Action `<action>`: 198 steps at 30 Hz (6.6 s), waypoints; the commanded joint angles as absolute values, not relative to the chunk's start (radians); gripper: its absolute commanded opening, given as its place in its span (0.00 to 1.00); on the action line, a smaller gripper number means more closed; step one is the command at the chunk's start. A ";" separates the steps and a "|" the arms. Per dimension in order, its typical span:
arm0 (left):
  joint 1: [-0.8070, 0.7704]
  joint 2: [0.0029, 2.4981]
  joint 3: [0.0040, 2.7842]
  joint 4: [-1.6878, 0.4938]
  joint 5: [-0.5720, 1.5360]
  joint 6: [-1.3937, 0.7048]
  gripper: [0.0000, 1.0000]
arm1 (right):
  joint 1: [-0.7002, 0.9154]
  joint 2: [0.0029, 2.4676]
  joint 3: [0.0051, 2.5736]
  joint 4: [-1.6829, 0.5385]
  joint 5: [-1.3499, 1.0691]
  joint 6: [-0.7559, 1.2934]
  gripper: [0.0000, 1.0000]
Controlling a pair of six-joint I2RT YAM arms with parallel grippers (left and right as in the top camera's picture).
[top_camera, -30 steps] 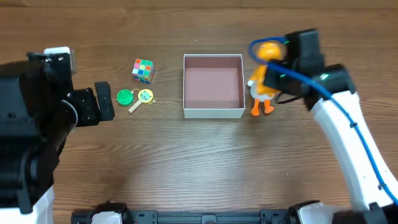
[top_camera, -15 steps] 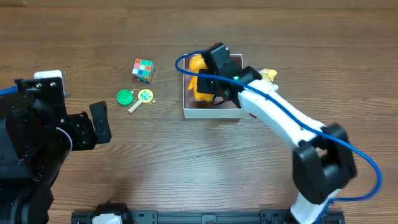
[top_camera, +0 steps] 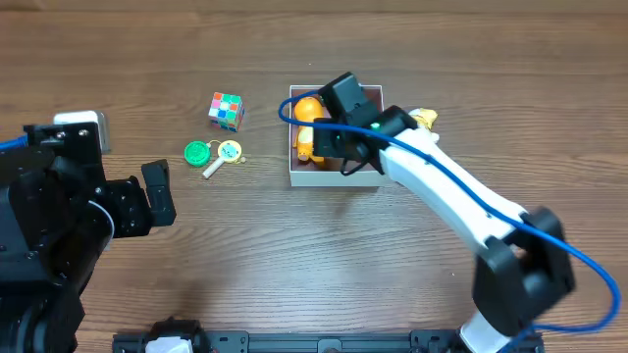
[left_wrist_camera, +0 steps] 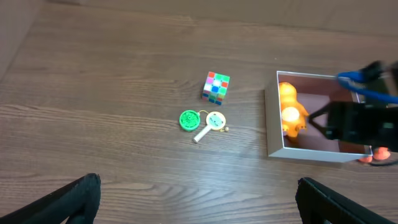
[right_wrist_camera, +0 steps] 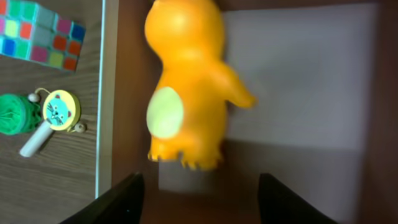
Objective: Pack container
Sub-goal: 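Carry the orange dinosaur into the box and release it, then grasp the white plush duck with the right gripper, then place the white duck into the box beside the dinosaur, then lift the right arm aside and grasp the Rubik's cube with left gripper, then carry the Rubik's cube into the box and release it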
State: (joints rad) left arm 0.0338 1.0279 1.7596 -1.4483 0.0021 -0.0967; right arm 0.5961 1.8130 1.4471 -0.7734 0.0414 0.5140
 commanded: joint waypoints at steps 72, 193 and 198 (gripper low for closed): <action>0.039 1.026 1.776 -1.447 -0.011 -0.093 1.00 | 0.477 1.554 1.453 -0.820 0.037 0.445 0.04; -0.279 2.018 2.232 -1.335 0.079 -0.149 0.50 | 0.021 1.488 1.705 -1.338 0.145 0.445 1.00; -0.441 2.042 2.171 -1.367 0.071 -0.347 0.50 | 0.021 1.488 1.705 -1.338 0.145 0.445 1.00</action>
State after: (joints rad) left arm -0.3656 2.0182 2.2181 -1.3663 0.0517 -0.1661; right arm 0.0212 1.4925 1.7054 -1.3396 0.1349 0.4438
